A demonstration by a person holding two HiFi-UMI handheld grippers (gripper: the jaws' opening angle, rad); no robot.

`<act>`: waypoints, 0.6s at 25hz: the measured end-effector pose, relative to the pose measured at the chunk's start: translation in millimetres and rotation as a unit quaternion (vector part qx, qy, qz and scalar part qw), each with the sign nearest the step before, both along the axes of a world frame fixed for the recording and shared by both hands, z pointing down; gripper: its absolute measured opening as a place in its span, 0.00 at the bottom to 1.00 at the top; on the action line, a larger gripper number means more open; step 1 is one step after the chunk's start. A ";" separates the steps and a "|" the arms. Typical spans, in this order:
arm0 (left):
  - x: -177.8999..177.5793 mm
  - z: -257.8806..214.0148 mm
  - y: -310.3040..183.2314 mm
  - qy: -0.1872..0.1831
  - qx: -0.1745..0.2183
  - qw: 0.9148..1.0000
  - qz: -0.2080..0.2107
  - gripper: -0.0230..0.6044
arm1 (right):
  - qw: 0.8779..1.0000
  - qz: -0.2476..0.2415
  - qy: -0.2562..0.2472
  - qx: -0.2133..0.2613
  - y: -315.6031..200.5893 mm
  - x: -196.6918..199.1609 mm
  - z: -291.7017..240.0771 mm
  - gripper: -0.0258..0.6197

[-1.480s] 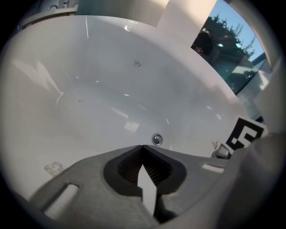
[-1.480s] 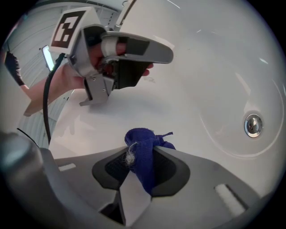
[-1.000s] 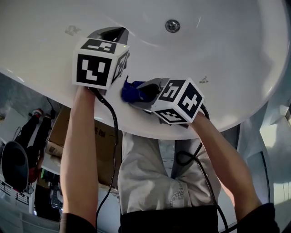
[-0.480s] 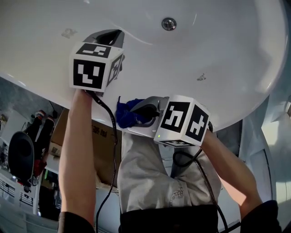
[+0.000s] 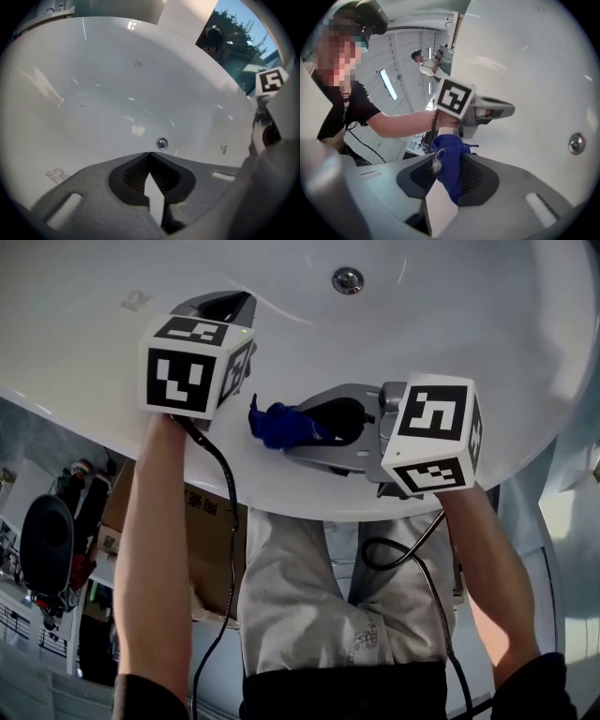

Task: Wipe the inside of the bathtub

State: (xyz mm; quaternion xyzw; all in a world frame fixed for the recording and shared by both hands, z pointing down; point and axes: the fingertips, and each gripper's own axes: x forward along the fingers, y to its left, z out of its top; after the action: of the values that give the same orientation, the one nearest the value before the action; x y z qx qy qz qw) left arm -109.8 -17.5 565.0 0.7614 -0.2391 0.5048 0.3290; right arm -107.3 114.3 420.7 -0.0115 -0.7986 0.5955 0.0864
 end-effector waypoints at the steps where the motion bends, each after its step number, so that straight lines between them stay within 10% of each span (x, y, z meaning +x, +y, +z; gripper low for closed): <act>1: -0.3 1.1 -0.4 -0.002 -0.001 1.000 -0.001 0.04 | 1.000 0.008 0.016 0.007 -10.6 8.3 8.1 0.23; 15: 4.8 17.7 4.5 0.015 -0.016 0.999 -0.046 0.04 | 0.979 -0.009 0.192 0.063 -92.9 74.6 137.3 0.23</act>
State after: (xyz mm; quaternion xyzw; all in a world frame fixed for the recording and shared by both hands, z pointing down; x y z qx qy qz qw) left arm -105.0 -13.1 582.7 0.7518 -0.2609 0.4815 0.3673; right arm -32.7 21.5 558.0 0.1008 -0.8032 0.5339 0.2441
